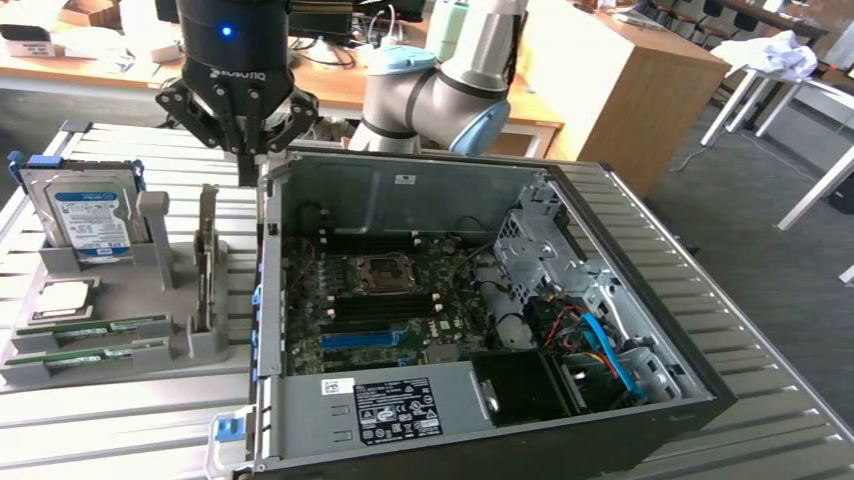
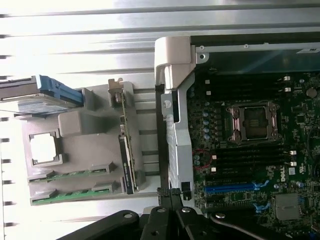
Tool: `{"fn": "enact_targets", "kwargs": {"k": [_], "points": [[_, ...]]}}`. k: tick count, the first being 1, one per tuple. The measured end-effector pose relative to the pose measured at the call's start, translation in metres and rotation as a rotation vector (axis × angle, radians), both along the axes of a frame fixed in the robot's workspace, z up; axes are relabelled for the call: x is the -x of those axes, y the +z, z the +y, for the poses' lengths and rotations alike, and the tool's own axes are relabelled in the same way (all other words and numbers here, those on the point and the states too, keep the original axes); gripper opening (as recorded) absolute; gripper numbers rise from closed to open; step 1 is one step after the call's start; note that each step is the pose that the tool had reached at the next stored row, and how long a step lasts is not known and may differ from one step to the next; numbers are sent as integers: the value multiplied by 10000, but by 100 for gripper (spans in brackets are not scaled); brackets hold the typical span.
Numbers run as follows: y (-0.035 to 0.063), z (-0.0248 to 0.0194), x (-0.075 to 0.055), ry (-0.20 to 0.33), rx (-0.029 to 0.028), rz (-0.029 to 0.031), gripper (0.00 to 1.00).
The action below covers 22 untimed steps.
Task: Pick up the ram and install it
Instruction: 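Reach for the ram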
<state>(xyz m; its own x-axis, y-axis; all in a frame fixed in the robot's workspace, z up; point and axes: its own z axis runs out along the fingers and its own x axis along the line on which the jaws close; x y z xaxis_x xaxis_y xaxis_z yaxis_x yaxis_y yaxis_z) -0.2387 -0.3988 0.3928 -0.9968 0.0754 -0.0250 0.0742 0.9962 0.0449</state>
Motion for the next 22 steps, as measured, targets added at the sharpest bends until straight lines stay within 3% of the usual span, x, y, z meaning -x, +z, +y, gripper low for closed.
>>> {"fn": "enact_targets", "kwargs": {"k": [22], "points": [[-2, 0, 210, 1, 0, 1, 10]]}}
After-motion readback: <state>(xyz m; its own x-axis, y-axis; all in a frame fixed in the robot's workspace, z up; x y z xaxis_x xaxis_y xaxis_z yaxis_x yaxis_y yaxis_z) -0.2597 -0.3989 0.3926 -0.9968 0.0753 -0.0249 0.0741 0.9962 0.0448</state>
